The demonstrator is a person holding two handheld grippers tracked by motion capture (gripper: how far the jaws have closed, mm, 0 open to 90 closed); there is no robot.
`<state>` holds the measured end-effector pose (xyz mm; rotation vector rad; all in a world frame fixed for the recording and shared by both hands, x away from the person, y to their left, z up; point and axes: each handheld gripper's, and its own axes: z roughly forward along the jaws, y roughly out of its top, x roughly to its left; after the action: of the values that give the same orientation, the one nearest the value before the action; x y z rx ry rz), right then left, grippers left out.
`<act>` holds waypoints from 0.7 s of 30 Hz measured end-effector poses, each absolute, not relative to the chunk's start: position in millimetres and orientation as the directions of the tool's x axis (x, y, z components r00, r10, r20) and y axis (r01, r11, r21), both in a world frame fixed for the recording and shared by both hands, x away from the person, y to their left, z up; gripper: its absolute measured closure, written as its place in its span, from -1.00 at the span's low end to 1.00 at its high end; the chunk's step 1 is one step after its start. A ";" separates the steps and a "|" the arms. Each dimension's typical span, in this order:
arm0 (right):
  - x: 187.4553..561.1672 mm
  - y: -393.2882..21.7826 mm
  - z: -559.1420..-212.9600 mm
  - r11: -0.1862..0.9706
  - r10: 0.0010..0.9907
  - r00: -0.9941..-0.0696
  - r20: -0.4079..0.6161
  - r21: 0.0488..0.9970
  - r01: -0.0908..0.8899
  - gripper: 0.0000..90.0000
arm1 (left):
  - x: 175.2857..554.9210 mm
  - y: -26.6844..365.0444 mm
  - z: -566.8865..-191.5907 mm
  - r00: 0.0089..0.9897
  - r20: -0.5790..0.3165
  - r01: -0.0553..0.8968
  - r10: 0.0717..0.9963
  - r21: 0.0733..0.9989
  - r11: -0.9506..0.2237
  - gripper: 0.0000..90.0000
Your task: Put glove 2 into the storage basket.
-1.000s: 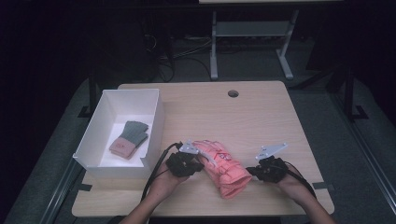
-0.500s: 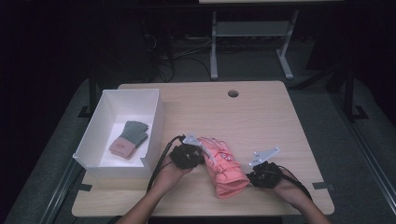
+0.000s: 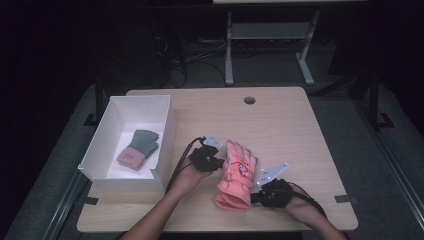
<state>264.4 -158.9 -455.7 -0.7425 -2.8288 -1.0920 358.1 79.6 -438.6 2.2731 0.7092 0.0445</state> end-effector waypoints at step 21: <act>256.0 -147.7 -447.0 0.622 0.402 -0.896 0.186 0.663 0.417 1.00 | 365.7 80.0 -437.8 0.862 -0.190 0.469 0.470 0.649 -0.599 0.93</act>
<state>256.0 -147.7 -447.0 -0.7099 -2.8116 -1.1570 365.7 80.0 -437.8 2.3016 0.6761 0.0005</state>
